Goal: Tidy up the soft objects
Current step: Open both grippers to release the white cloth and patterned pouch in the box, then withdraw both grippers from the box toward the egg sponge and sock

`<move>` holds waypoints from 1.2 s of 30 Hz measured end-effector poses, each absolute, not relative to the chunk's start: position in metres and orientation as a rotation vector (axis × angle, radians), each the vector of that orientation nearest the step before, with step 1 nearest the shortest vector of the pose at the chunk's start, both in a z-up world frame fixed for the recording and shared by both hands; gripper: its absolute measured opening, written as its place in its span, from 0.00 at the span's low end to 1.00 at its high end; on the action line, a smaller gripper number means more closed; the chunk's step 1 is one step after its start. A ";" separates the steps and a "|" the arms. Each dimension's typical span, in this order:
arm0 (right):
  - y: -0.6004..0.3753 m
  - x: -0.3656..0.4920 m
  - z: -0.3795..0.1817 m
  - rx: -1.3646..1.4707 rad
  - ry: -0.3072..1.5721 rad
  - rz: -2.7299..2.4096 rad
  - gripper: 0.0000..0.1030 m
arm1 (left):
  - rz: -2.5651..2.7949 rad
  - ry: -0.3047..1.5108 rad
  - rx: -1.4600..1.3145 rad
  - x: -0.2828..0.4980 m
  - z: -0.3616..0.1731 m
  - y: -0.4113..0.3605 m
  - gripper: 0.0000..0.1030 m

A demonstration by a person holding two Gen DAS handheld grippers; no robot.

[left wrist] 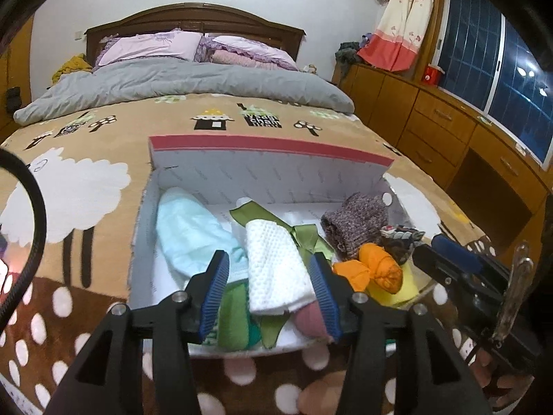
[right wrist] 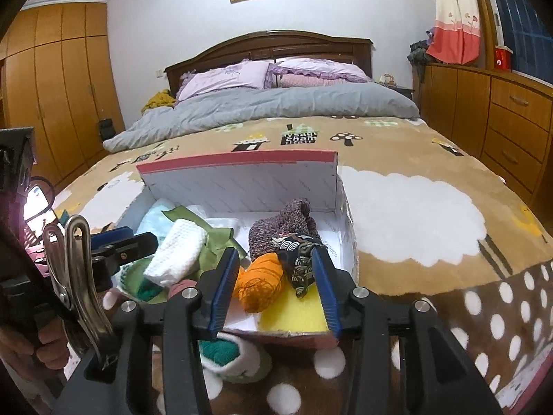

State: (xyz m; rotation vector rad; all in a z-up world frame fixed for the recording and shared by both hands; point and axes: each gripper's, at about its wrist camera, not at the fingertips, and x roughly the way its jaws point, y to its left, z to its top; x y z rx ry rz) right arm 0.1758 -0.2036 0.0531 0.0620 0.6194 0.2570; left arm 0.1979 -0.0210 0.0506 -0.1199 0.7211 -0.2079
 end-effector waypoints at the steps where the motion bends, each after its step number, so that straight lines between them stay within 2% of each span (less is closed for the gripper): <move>1: -0.204 0.174 0.054 0.062 0.616 0.257 0.44 | -0.208 0.718 -0.120 0.194 0.053 -0.020 0.50; 15: -0.213 0.132 0.063 0.060 0.612 0.276 0.44 | -0.237 0.709 -0.146 0.144 0.062 -0.021 0.52; 23: -0.209 0.111 0.054 0.034 0.641 0.287 0.44 | -0.268 0.758 -0.151 0.118 0.049 -0.027 0.52; 36: -0.217 0.094 0.031 0.027 0.682 0.244 0.44 | -0.308 0.864 -0.121 0.106 0.016 -0.050 0.60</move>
